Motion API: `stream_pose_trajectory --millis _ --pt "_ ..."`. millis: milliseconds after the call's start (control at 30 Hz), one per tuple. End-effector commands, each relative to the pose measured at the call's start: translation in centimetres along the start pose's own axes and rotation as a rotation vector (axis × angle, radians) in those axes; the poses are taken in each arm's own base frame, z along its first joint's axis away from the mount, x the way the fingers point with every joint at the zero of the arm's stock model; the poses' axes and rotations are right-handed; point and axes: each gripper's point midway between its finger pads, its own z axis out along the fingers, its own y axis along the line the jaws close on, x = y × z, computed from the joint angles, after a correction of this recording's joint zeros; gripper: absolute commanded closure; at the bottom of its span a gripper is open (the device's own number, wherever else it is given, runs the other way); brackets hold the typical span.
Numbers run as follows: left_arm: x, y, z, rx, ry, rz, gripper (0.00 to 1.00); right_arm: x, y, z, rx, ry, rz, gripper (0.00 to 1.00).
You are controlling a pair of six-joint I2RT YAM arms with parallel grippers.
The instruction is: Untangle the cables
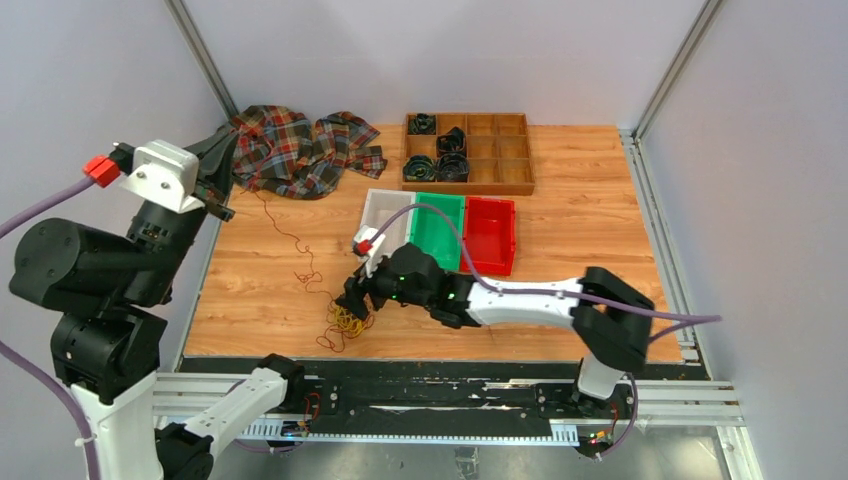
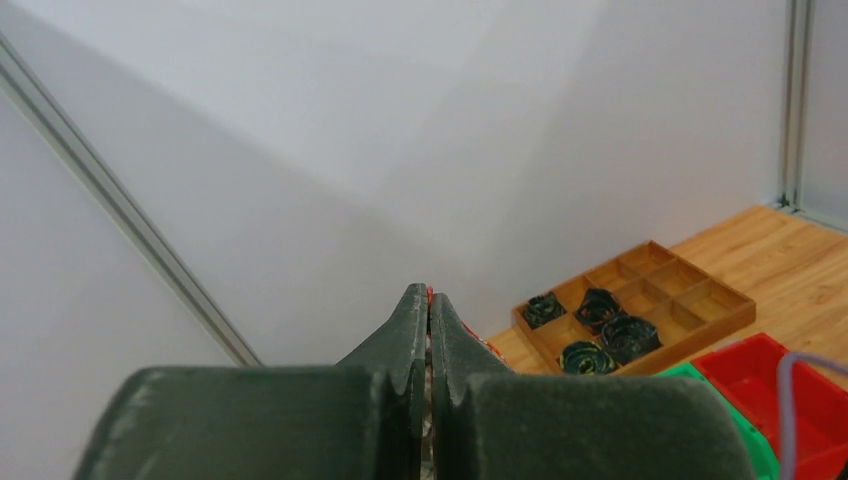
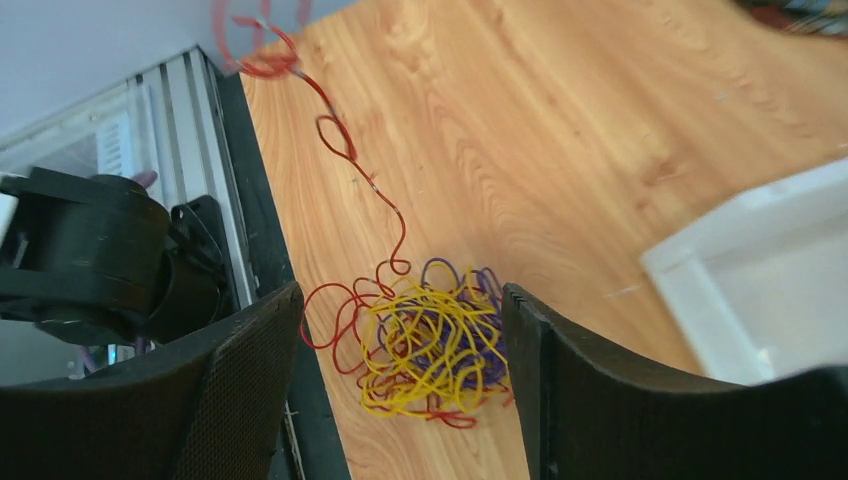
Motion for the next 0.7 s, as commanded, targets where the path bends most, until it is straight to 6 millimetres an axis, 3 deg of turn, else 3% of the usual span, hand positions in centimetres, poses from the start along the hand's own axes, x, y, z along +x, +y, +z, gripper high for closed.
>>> stream_pose_trajectory --millis 0,267,333,400,433,500,533,667 --pt "-3.4 1.4 -0.9 -0.042 -0.097 0.033 1.00 0.1 2.3 3.8 -0.067 0.003 -0.029 0.27" --pt "-4.8 1.9 -1.2 -0.047 -0.121 0.047 1.00 2.4 2.6 8.3 -0.104 0.066 -0.035 0.29" --pt "-4.8 1.9 -1.2 -0.046 -0.121 0.049 0.99 2.8 2.3 8.9 -0.091 0.081 -0.035 0.35" --pt "-4.8 2.0 -1.2 -0.051 -0.120 0.051 1.00 3.5 1.3 9.4 -0.054 0.100 -0.035 0.49" --pt "-4.8 2.0 -1.3 -0.055 -0.120 0.050 1.00 3.5 0.9 9.3 -0.036 0.106 -0.037 0.59" --pt "-4.5 2.2 -1.4 -0.066 -0.111 0.055 1.00 3.0 -0.4 8.4 0.006 0.104 -0.037 0.94" --pt "-4.2 2.2 -1.5 -0.068 -0.102 0.055 0.99 2.0 -1.0 7.4 0.026 0.082 -0.036 0.99" --pt "-0.8 1.5 -1.8 -0.079 -0.034 0.043 1.00 -1.5 -2.9 2.3 0.075 -0.004 -0.051 0.99"
